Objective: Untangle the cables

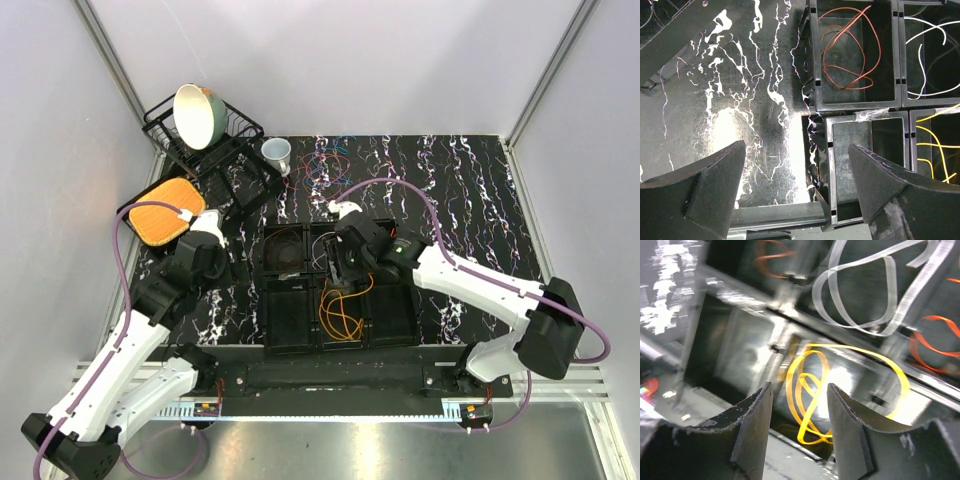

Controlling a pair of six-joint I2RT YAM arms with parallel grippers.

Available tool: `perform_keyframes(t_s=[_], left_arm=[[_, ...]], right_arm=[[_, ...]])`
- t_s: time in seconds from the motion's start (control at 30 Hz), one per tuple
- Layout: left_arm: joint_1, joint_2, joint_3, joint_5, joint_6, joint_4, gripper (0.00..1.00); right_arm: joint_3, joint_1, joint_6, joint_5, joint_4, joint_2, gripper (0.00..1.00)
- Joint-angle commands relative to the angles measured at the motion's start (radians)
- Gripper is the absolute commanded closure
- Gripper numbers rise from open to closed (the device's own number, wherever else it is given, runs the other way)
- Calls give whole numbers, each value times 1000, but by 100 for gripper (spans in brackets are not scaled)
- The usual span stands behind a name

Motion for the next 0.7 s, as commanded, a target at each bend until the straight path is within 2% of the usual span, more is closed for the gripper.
perform_keyframes(t_s=[0.0, 0.2, 0.67], left_arm=[[7, 3, 16, 20, 17, 47, 14], [8, 6, 16, 22, 17, 47, 14], [13, 9, 16, 28, 17, 49, 14]], right_arm=[[20, -44, 12, 156, -108, 24, 47], [-81, -153, 91, 92, -96, -23, 50], [-207, -216, 134, -12, -25, -71, 52]])
